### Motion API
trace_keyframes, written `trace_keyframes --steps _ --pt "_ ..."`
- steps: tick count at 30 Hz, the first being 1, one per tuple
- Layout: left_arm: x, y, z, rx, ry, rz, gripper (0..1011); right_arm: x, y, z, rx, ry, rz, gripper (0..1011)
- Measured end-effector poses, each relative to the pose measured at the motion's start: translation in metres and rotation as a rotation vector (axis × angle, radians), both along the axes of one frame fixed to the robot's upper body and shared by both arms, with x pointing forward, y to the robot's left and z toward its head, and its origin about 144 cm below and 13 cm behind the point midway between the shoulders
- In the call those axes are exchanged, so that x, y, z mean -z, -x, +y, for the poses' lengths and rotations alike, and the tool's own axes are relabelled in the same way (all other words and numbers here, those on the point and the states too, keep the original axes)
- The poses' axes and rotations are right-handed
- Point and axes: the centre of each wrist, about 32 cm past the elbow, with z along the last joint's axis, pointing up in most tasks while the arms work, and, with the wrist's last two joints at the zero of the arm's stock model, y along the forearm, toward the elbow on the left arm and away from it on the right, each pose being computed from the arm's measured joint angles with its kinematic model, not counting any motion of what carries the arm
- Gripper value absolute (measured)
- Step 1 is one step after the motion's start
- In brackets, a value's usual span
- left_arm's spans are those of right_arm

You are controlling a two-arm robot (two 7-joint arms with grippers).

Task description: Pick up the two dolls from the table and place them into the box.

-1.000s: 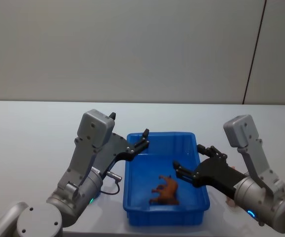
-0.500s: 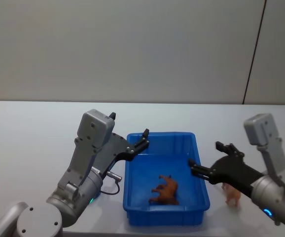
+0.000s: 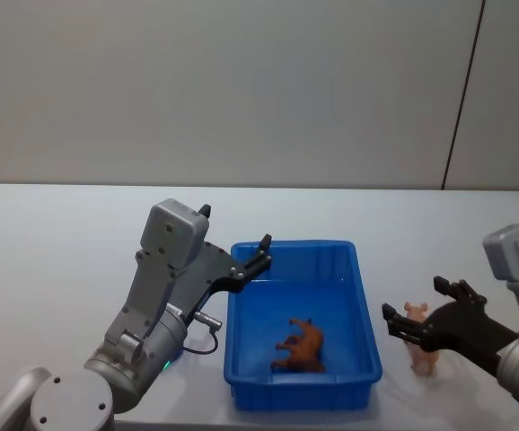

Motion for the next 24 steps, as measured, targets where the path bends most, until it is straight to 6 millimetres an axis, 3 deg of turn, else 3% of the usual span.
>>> trace_keyframes --steps 24 --pt "0.000 0.000 0.000 0.000 0.000 0.000 1003 0.028 0.012 -0.008 0.049 0.079 0.119 1001"
